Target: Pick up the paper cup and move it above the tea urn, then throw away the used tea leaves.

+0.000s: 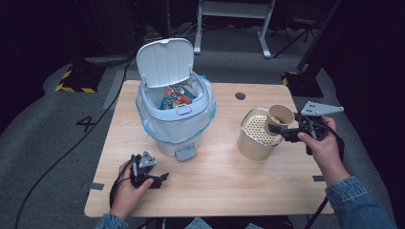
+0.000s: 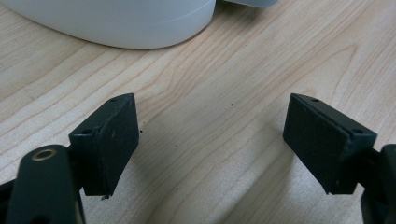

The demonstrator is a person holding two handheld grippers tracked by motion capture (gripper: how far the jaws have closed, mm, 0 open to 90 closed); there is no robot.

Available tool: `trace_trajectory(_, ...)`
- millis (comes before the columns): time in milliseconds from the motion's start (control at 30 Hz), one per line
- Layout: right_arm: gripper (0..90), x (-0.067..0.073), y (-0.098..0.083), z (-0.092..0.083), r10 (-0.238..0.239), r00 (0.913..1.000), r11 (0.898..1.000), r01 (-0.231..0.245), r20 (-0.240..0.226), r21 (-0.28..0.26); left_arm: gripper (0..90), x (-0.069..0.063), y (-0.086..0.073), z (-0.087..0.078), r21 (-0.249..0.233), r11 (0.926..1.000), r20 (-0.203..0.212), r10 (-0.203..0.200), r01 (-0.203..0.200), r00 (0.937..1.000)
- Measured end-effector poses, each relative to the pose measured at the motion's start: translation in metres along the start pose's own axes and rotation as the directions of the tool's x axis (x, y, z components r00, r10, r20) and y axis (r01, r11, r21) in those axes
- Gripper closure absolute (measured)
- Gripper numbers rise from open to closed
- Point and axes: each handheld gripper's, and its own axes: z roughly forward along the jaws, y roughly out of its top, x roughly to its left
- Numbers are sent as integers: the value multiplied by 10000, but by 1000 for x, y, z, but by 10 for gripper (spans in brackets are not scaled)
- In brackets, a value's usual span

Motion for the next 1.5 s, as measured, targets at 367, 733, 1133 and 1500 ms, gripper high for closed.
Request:
trace_trajectory(367, 302, -22, 1, 19, -95, 9982, 9990, 68, 585, 450, 186, 0, 0, 0, 0, 10000, -5, -5, 5, 10000)
trace_trajectory(733, 302, -32, 1, 18, -475, 9938, 9966, 404, 1010, 714, 184, 0, 0, 0, 22, 10000, 8, 32, -32, 10000)
trace_trajectory(1133, 308, -35, 3, 10, -2455, 9566, 9619, 2203, 1570, 1622, 184, 0, 0, 0, 3, 10000, -3, 28, -28, 10000)
trace_trajectory(1500, 314, -29, 9, 9, -4655, 8668, 8727, 4159, 1787, 2559, 184, 0, 0, 0, 26, 10000, 8, 33, -33, 10000)
